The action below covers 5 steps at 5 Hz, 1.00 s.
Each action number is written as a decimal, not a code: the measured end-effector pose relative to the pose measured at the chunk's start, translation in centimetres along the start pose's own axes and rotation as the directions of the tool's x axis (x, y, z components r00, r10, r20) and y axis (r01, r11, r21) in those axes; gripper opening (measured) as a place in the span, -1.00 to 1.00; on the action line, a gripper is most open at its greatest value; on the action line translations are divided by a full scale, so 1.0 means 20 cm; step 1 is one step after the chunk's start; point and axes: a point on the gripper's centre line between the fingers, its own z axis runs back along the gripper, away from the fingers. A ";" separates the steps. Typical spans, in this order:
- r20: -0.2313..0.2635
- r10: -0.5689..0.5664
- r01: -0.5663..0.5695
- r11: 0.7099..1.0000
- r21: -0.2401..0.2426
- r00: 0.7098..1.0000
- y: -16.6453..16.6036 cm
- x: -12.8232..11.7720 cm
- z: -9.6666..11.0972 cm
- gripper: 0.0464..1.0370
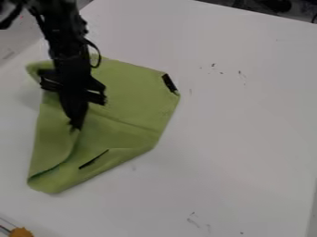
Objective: Fold the cloth from the bottom left to the center
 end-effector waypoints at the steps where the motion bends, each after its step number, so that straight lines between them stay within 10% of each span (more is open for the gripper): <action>1: -0.015 -0.044 0.044 0.999 -0.009 0.999 -0.08 0.05 -0.03 -0.95; 5: 0.073 -0.052 0.057 0.996 -0.066 0.996 -0.38 0.18 0.10 0.91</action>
